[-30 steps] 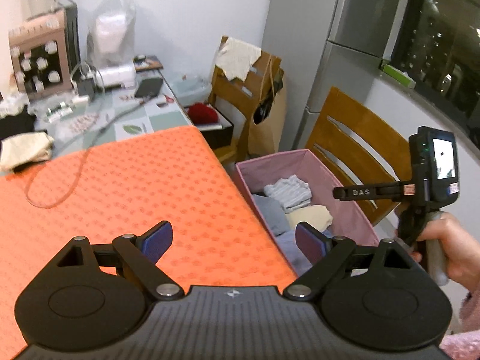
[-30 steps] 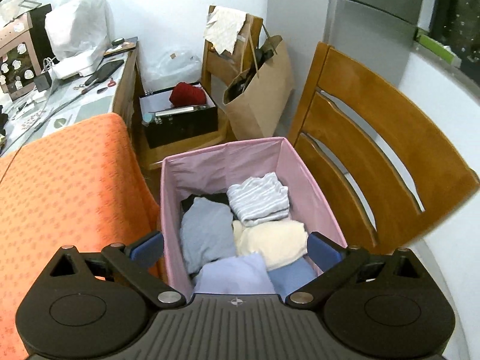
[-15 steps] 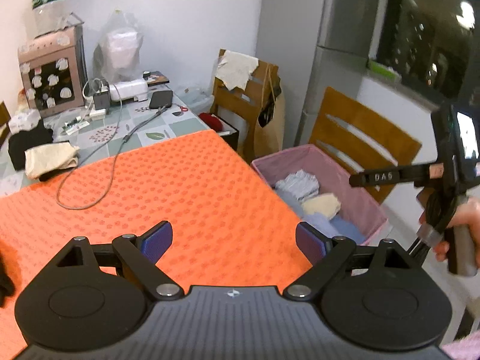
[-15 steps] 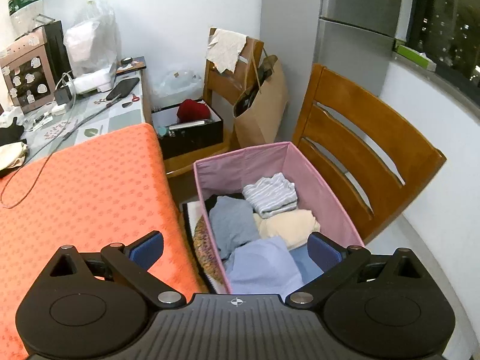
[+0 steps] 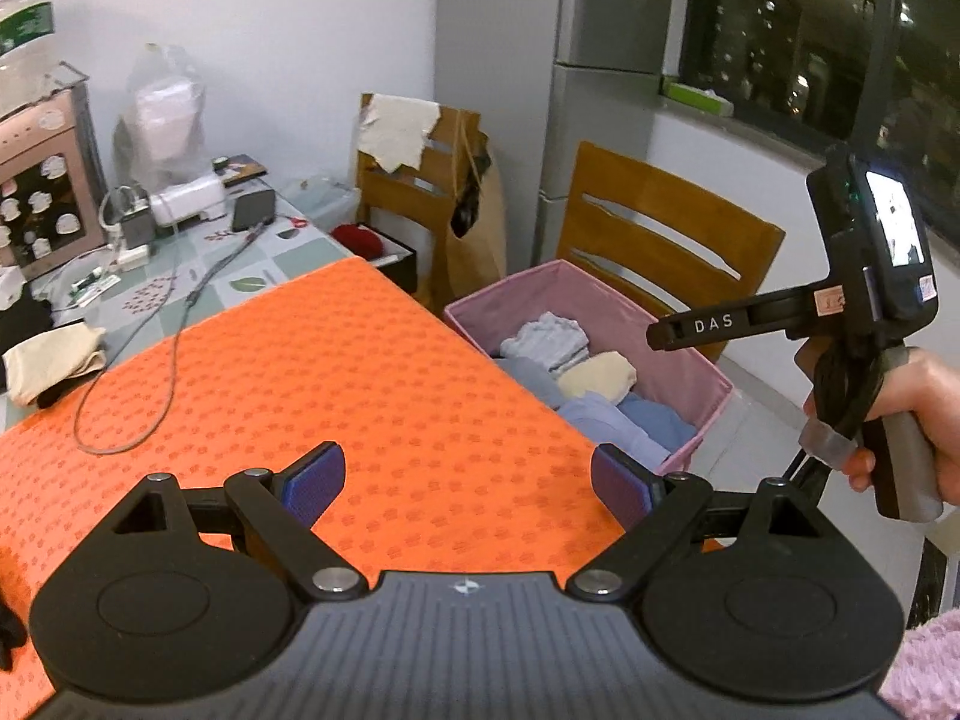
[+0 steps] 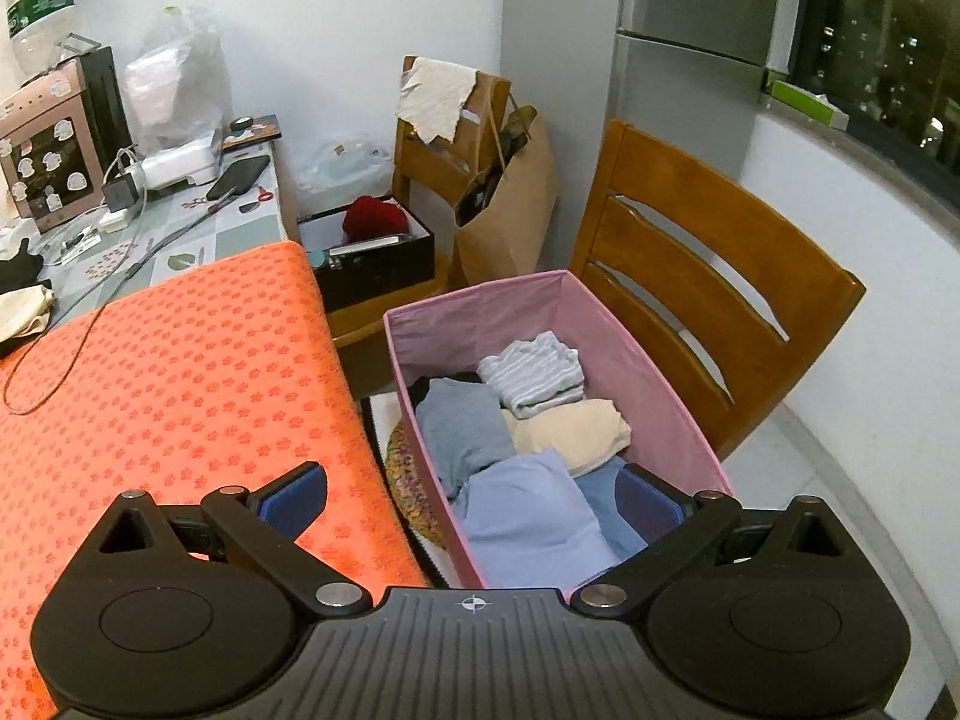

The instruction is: Fold clothes

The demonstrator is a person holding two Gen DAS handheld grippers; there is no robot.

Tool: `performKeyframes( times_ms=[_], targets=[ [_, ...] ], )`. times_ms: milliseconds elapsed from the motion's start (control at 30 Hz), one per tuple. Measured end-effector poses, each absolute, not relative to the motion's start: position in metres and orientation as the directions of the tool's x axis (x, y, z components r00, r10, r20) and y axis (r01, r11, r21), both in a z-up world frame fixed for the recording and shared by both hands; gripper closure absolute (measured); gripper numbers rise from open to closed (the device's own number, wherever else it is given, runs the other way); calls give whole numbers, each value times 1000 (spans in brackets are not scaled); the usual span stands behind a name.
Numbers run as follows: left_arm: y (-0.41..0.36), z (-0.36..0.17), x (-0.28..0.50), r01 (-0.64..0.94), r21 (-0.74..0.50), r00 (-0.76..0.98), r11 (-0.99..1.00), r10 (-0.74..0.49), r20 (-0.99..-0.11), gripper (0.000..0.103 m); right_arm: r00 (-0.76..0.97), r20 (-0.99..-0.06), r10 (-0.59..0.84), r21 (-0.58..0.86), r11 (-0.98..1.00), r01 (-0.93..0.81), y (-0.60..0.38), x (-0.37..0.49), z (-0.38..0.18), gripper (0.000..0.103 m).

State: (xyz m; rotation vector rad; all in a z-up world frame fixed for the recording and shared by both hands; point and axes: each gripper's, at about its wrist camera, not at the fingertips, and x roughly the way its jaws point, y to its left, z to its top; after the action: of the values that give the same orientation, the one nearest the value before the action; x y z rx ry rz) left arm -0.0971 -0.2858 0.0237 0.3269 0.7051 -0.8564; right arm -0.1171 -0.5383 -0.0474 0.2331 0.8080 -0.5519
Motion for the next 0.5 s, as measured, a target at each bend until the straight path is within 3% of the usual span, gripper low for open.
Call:
performKeyframes(
  times_ms=[500],
  targets=[
    [-423, 1, -72, 773, -39, 392, 633, -525, -755, 10, 552, -771, -318, 2, 865, 501, -625, -121, -56, 1]
  ],
)
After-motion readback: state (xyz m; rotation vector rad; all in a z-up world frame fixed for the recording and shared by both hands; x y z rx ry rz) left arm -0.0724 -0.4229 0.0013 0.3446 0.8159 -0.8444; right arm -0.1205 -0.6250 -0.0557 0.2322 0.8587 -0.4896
